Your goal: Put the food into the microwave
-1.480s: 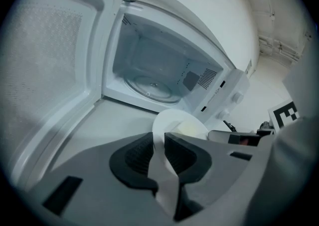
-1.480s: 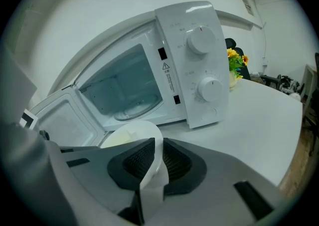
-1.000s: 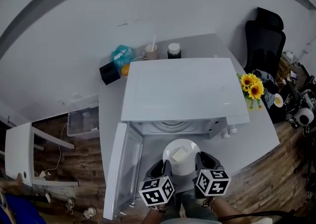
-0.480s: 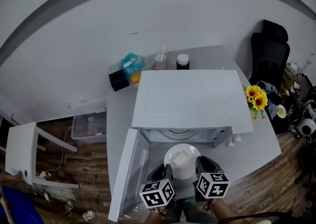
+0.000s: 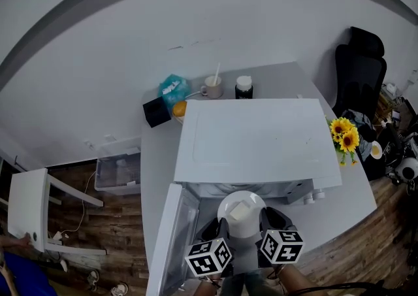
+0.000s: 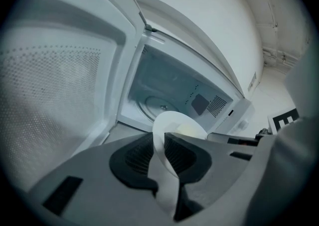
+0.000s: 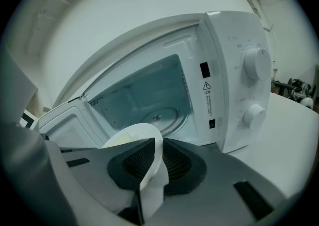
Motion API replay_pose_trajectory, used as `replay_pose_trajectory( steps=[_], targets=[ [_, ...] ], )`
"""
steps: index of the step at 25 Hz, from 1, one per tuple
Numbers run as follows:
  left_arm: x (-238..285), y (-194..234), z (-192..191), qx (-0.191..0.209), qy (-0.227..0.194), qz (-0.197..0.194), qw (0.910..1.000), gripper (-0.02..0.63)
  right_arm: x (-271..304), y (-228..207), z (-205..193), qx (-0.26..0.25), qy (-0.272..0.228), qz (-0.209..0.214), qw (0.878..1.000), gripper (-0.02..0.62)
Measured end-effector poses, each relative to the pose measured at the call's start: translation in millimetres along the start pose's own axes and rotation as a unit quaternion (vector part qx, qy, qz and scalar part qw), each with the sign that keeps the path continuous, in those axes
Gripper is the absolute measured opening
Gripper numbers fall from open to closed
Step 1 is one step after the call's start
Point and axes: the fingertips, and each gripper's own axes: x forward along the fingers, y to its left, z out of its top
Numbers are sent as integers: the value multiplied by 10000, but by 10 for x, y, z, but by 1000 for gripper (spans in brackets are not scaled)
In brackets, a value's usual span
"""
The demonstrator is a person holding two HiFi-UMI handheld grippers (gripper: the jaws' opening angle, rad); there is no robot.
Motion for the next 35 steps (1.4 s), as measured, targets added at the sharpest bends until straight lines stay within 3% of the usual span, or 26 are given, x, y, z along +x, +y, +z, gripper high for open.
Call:
replay_pose_trajectory(
  steps=[35],
  targets=[
    [761,206,549,125,-771,154,9968,72,735,-106,338,557,-860,-156,9946,57]
  ],
)
